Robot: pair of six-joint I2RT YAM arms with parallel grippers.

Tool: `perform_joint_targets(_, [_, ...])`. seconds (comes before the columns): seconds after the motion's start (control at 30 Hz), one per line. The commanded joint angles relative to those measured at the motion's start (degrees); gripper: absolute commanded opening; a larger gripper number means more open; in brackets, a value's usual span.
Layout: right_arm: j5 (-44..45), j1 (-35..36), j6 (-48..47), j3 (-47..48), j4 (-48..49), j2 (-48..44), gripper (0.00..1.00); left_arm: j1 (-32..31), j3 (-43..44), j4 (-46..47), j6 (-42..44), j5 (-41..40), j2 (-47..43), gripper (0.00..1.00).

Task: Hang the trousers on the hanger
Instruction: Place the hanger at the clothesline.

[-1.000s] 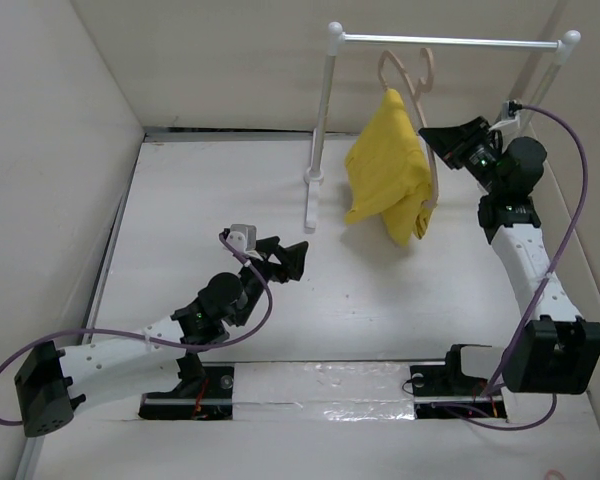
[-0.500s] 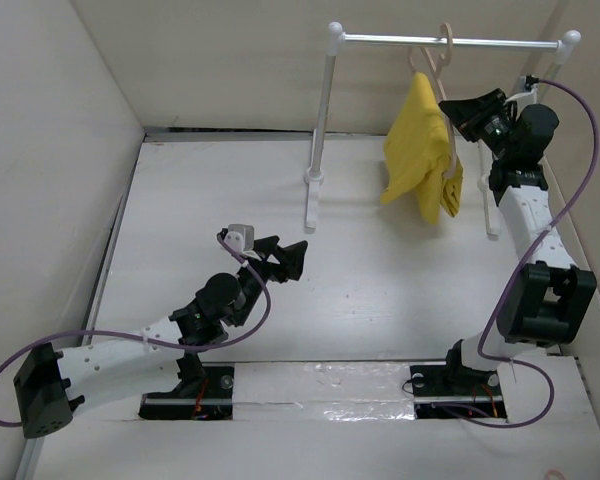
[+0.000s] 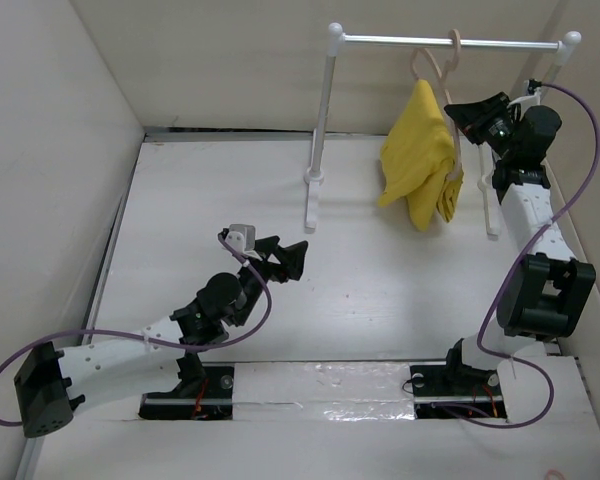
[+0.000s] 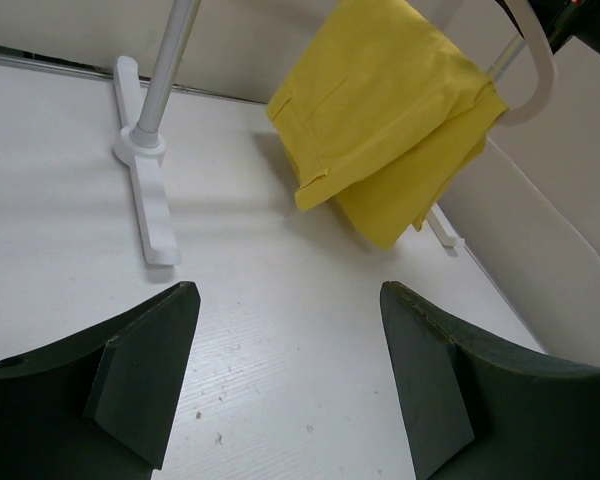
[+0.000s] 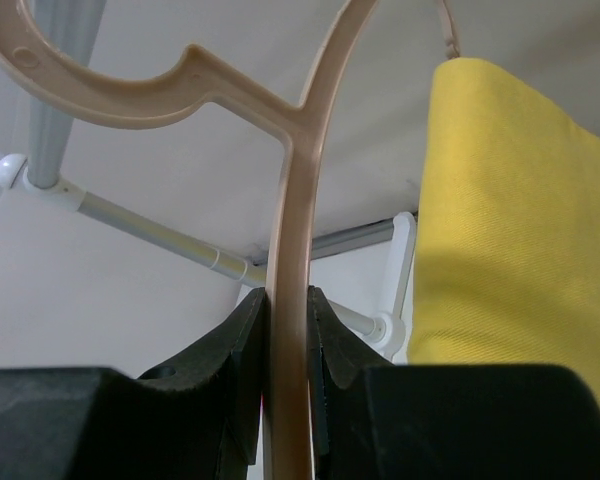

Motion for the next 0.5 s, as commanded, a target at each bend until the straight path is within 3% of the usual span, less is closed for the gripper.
perform_joint_targets(0.0, [-1.0,-0.5,-1.9,2.2,11.0,-2.3,0.00,0.2,1.8,2.5,0.9,-0.1,0.6,0.70])
perform_joint_targets(0.47, [-2.0,-1.7,-2.6,2.7,10.9,-0.5,0.00,0.2,2.3,2.6,1.1,-0.2,2.2,0.70])
